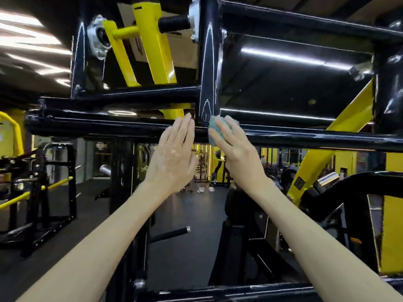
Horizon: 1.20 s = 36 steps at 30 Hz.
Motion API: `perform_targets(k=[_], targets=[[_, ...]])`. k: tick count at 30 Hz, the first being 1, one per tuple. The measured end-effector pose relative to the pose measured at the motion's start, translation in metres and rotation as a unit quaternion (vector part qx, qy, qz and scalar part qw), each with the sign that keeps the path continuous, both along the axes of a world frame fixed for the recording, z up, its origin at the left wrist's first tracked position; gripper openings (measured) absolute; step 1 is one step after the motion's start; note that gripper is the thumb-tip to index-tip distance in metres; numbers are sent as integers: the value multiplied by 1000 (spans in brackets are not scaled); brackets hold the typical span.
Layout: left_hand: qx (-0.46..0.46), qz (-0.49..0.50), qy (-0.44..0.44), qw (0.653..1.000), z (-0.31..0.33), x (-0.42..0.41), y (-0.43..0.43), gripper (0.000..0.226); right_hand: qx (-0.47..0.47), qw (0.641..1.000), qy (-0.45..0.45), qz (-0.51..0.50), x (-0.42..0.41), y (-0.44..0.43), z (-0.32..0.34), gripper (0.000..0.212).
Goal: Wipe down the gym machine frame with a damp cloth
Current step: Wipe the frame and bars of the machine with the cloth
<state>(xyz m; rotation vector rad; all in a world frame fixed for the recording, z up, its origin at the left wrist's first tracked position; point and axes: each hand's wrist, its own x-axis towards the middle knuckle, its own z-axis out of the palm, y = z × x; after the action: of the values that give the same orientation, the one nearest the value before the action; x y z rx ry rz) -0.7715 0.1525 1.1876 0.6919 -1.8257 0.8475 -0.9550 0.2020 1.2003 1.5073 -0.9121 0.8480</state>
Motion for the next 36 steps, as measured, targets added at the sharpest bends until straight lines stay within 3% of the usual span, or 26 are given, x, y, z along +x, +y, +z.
perform_targets(k=[5, 8, 16, 21, 25, 32, 36], targets=[[14, 20, 17, 1000, -4, -20, 8, 67, -21, 999, -47, 13, -61, 12, -6, 53], [19, 26, 32, 999, -5, -25, 8, 69, -30, 996, -83, 22, -48, 11, -8, 57], [6, 16, 35, 999, -5, -24, 5, 69, 9, 1000, 12, 23, -12, 5, 3, 51], [-8, -2, 25, 1000, -5, -17, 0, 65, -13, 996, -88, -6, -72, 21, -8, 59], [-14, -8, 30, 999, -5, -19, -1, 67, -22, 988, -156, 6, -60, 17, -11, 67], [-28, 2, 27, 999, -6, -16, -3, 67, 7, 997, -57, 50, 14, -8, -5, 50], [-29, 11, 16, 999, -5, -13, -3, 65, 1, 999, -31, 31, -16, -1, -4, 47]])
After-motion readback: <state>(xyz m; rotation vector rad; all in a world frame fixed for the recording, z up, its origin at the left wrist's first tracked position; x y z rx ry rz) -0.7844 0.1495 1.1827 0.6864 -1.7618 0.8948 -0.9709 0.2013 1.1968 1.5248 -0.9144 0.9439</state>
